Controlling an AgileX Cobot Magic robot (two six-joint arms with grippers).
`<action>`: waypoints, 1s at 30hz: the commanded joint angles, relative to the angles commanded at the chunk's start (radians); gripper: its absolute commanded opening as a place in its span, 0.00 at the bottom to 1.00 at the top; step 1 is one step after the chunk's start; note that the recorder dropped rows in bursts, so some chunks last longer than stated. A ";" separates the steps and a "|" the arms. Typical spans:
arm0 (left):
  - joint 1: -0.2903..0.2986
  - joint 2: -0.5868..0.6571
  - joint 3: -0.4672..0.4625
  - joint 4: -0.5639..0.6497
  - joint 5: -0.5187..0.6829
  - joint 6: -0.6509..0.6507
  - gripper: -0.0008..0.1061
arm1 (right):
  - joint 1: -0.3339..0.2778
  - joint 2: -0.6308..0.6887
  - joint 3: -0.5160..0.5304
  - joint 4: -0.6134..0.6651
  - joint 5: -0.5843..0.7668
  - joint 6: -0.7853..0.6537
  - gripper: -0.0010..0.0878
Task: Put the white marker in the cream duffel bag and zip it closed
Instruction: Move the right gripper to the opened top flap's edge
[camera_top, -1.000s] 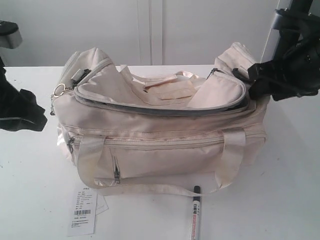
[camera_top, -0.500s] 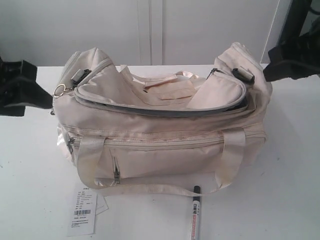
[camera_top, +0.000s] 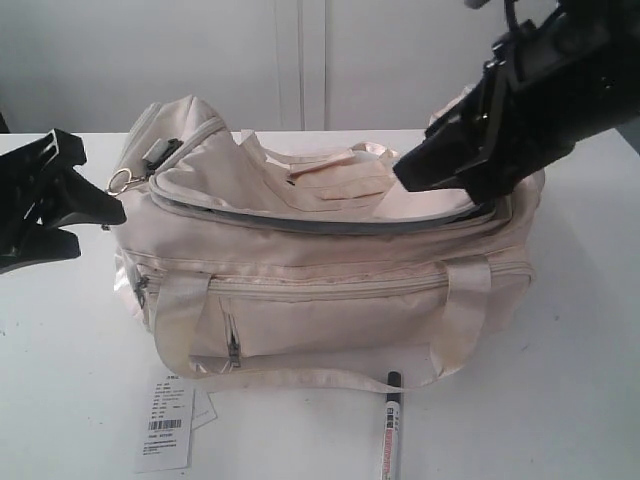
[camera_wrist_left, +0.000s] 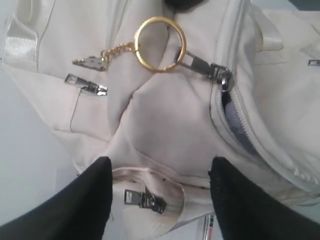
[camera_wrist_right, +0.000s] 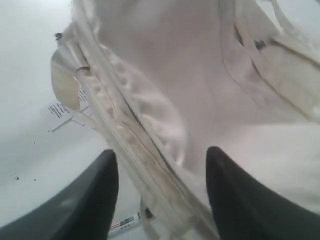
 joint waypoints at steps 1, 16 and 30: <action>0.000 0.000 0.000 -0.008 -0.010 0.021 0.58 | 0.022 0.004 0.000 0.000 -0.033 0.000 0.59; 0.000 0.097 0.000 -0.133 -0.058 0.167 0.58 | 0.213 0.120 0.000 -0.018 -0.215 -0.023 0.59; -0.002 0.172 0.000 -0.133 -0.128 0.292 0.55 | 0.285 0.221 0.000 -0.045 -0.351 -0.072 0.59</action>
